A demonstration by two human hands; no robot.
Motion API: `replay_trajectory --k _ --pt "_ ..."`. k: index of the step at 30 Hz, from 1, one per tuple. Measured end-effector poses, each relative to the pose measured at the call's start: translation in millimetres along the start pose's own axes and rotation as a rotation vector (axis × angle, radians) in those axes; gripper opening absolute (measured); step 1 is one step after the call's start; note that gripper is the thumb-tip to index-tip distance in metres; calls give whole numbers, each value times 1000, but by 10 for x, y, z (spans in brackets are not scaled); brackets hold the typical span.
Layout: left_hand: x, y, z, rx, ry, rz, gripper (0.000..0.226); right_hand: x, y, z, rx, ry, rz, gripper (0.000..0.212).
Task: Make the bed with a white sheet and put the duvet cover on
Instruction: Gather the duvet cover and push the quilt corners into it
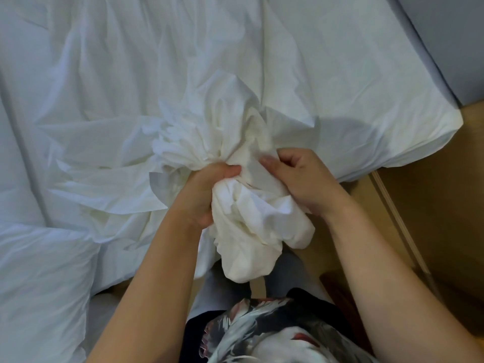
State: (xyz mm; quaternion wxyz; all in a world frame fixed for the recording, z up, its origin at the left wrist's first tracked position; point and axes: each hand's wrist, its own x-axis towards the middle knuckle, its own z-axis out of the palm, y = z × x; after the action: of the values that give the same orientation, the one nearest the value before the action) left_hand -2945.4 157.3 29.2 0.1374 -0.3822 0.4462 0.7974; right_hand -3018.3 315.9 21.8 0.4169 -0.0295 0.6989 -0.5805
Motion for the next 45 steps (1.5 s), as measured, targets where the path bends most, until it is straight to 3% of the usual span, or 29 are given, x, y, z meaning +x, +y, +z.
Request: replay_trajectory --k 4,6,10,17,21,27,30,34,37,40,45 --pt "47 -126 173 36 -63 -28 31 177 -260 245 249 233 -134 39" --pt "75 -165 216 53 -67 -26 21 271 -356 324 355 234 -84 36" --pt "150 -18 205 180 39 37 50 310 -355 276 381 127 10 41" --pt "156 55 87 105 22 48 57 166 -195 12 -35 -90 29 22" --pt "143 65 79 84 77 70 65 175 -144 -74 -402 -20 -54 37" --pt "153 67 126 281 37 2 65 163 -236 83 -63 223 -266 33" --pt "86 34 108 285 -54 -93 53 245 -295 137 -117 199 -256 28" --pt "82 83 8 272 49 -46 53 295 -338 181 -140 160 -268 27" --pt "66 119 -55 166 34 -20 64 291 -323 103 -37 7 -215 23" --pt "42 138 -108 133 -6 -27 66 261 -231 44 -99 -136 -105 9" --pt "-49 35 -100 129 -104 -155 52 303 -312 269 -144 -14 -235 21"
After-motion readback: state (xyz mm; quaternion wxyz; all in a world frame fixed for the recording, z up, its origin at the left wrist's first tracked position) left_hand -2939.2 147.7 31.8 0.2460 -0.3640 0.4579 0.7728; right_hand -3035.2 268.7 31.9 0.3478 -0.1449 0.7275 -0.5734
